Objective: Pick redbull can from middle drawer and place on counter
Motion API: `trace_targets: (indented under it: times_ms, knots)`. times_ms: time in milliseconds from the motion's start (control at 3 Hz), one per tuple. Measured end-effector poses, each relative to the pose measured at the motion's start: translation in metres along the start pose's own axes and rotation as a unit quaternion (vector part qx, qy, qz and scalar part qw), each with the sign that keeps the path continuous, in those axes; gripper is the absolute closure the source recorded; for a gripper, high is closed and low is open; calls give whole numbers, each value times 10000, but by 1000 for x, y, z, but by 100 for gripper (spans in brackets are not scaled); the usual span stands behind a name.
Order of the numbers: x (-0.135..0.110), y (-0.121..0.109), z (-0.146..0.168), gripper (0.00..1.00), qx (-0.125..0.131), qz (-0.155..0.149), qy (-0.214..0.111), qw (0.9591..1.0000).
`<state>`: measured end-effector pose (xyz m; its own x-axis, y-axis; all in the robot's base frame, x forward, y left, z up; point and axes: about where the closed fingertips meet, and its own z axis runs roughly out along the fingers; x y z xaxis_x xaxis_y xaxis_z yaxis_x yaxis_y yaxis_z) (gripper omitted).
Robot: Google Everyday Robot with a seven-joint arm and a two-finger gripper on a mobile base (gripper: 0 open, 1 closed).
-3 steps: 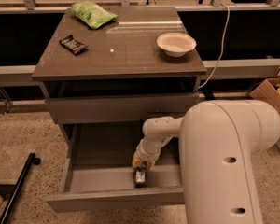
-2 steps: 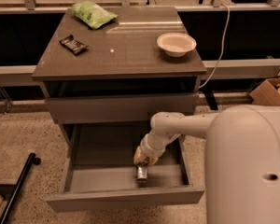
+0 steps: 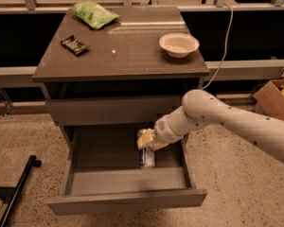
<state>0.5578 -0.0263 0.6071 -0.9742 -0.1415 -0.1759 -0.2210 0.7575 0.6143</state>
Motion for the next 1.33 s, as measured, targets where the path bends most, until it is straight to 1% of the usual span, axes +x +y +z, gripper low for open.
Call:
trace_targets:
  times_ms: [333,667,1000,1333]
  knots:
    - [3,54,-98,100,-180,-1060,-527,9928]
    - [-3,103,-198,100,315,-2333,-1296,9632]
    - [-41,140,-277,100,755,-3435,-2108,9121]
    - [-49,146,-289,100,847,-3795,-2203,8946]
